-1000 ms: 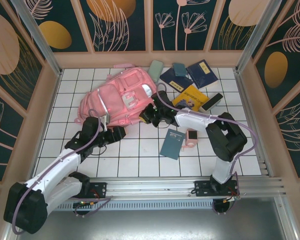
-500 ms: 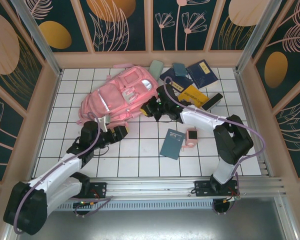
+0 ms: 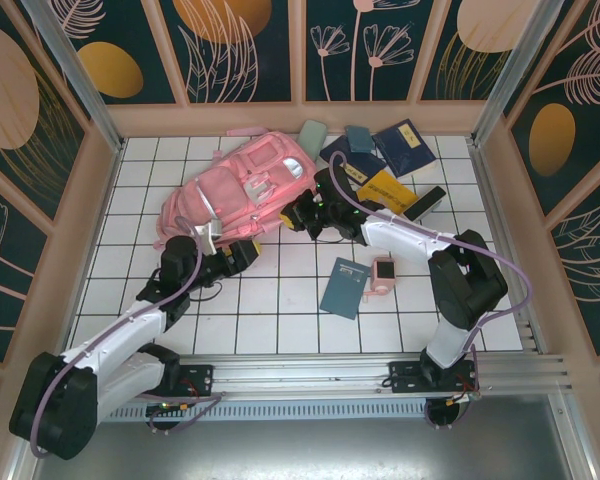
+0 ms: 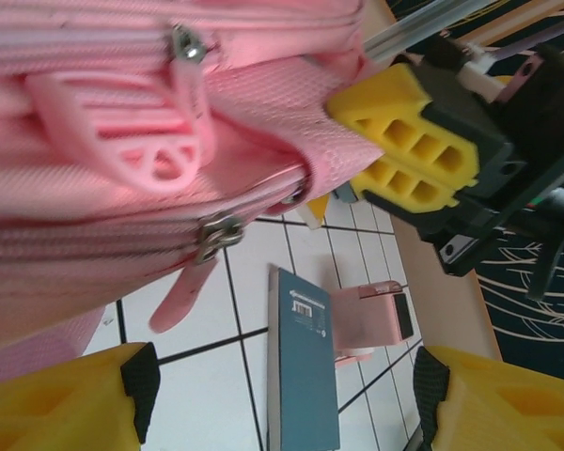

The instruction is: Pack books, pencil case, and school supplies into a backpack

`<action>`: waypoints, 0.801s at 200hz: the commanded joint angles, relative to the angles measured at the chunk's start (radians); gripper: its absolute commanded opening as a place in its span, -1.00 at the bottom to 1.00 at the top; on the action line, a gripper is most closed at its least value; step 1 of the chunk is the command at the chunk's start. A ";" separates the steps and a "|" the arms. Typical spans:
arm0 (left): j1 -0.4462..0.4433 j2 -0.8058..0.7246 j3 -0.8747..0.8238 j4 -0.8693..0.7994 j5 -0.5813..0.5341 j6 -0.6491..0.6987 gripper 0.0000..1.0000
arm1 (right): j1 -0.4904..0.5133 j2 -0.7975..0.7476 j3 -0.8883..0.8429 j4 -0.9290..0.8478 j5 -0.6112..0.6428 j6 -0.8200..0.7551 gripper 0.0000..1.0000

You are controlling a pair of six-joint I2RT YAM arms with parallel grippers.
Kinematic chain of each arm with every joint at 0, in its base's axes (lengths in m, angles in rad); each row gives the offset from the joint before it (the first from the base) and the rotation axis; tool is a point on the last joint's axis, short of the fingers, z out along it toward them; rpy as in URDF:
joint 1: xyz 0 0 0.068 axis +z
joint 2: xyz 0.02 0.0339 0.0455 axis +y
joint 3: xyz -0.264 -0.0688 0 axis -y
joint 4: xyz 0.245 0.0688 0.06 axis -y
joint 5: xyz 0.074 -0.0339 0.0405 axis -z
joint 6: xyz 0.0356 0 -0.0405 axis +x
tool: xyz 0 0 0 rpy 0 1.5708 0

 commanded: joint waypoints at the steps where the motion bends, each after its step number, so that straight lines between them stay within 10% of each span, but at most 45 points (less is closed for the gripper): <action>1: -0.001 -0.004 0.021 -0.036 -0.012 0.040 0.47 | -0.014 -0.066 0.046 0.105 -0.012 0.023 -1.00; 160: -0.001 0.180 0.032 0.227 0.032 -0.005 0.42 | -0.014 -0.100 0.034 0.131 -0.018 0.043 -1.00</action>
